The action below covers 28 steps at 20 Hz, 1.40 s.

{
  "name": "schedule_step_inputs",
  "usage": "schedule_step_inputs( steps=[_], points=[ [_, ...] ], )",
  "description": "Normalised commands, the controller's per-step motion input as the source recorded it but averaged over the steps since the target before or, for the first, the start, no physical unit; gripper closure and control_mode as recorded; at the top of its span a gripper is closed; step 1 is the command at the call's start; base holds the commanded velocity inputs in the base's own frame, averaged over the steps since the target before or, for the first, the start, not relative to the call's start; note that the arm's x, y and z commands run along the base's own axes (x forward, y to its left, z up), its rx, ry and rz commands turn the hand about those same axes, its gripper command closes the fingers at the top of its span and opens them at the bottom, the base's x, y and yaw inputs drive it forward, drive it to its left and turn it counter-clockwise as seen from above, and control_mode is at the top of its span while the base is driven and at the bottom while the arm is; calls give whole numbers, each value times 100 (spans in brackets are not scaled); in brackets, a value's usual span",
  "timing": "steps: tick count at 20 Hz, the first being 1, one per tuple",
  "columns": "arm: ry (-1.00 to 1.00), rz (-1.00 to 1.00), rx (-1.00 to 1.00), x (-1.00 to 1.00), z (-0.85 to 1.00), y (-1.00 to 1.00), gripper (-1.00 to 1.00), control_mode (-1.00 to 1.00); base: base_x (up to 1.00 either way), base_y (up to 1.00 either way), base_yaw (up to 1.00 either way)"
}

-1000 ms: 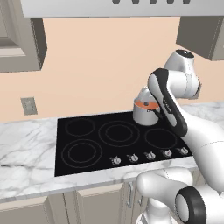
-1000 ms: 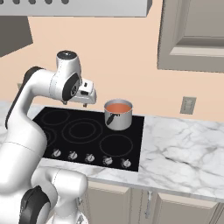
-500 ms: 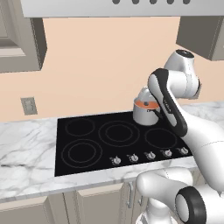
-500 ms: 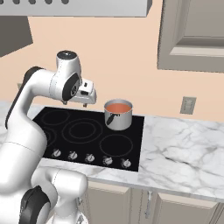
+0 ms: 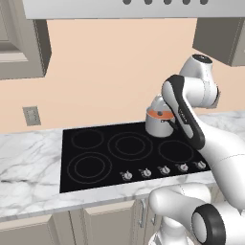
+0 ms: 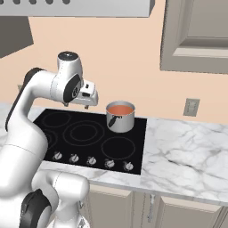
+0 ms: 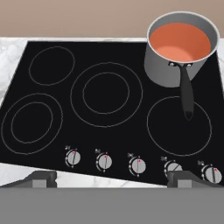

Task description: Wait until the marinara sauce is simmered to a deep red color and then turn off the stove.

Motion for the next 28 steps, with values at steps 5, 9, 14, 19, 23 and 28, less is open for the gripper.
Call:
schedule_step_inputs(
  steps=[5,9,14,19,23,28],
  points=[
    [0,0,0,0,0,0,-100,-100,0,0,0],
    [0,0,0,0,0,0,-100,-100,0,0,0],
    [0,0,0,0,0,0,-100,-100,0,0,0],
    [0,0,0,0,0,0,-100,-100,0,0,0],
    [0,0,0,0,0,0,-100,-100,0,0,0],
    [0,0,0,0,0,0,-100,-100,0,0,0]
  ],
)
